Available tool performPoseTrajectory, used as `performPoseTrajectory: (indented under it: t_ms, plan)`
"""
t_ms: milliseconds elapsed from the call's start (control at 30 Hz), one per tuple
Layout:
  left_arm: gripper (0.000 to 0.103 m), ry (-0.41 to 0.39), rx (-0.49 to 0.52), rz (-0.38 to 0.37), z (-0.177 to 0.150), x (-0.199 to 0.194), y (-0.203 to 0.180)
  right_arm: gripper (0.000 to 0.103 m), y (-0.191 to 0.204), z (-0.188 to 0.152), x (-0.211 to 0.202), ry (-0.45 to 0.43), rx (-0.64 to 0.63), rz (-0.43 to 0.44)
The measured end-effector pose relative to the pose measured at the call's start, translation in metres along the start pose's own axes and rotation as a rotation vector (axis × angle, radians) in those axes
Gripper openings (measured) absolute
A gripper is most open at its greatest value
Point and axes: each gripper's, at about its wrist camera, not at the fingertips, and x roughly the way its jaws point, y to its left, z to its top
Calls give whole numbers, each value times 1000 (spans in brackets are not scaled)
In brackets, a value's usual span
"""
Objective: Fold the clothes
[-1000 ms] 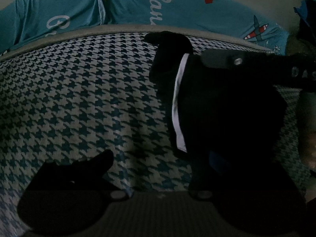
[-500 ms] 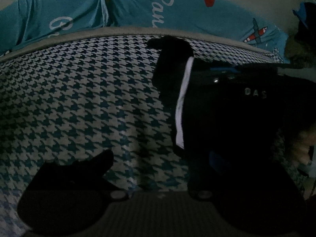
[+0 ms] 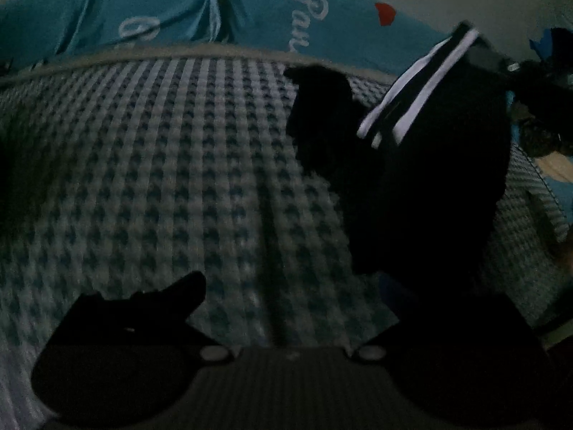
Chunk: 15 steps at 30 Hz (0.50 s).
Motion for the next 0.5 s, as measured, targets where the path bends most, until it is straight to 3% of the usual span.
performPoseTrajectory:
  t_ms: [233, 500]
  plan:
    - [103, 25, -6, 9, -37, -8, -4, 9, 5, -19, -52, -55, 66, -29]
    - [103, 25, -55, -32, -55, -20, -1, 9, 17, -51, -99, -30, 93, -51]
